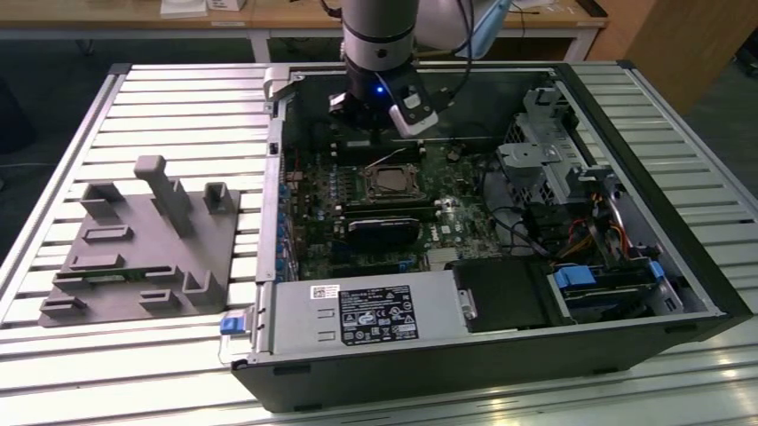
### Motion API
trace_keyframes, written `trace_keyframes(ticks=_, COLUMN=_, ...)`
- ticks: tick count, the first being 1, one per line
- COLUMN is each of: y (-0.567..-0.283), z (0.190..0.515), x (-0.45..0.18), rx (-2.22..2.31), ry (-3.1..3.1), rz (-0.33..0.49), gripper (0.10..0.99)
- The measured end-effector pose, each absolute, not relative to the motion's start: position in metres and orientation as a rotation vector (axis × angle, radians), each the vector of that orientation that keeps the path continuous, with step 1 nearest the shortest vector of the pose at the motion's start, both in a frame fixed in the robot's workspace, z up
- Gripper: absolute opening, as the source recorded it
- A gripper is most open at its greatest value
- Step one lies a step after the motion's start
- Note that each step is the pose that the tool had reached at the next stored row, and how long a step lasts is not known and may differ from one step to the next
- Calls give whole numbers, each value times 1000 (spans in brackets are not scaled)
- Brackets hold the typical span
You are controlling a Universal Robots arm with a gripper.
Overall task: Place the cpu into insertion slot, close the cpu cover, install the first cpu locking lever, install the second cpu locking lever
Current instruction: 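Install the first cpu locking lever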
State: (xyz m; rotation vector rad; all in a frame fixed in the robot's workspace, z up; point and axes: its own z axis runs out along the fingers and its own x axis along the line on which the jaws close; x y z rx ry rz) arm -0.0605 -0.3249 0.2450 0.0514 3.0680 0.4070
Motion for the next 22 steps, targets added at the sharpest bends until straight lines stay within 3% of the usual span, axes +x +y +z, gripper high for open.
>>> trace_keyframes(ticks=10, y=-325, z=242, x=-58, rx=53, ry=3052, rz=403, gripper=106)
trace_keyframes(ticks=22, y=-325, z=236, x=-58, rx=106, ry=2967, rz=312, gripper=106)
